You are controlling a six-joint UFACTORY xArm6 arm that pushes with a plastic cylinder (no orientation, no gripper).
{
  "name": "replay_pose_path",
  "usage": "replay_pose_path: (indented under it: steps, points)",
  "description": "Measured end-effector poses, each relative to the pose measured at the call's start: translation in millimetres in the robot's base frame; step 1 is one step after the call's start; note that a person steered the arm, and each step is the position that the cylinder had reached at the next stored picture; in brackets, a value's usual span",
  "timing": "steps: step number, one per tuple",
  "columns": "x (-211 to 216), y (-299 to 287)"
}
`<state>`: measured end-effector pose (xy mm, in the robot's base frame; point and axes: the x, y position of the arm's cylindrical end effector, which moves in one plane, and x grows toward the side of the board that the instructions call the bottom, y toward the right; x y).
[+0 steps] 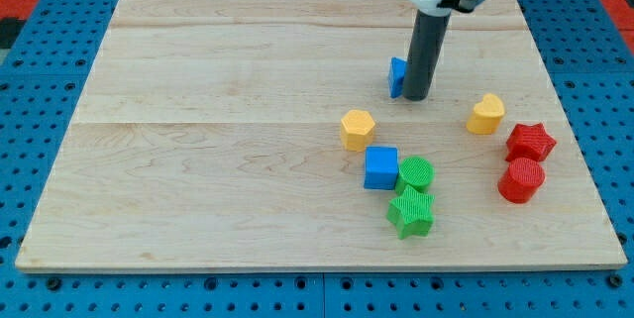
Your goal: Move your arm towards green circle
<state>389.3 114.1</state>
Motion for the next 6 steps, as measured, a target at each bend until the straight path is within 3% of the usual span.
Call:
replay_pose_path:
  steps: [2, 3, 6]
  points:
    - [-62.8, -8.4]
    - [-64.3, -18.3]
    - [31.0, 0.1]
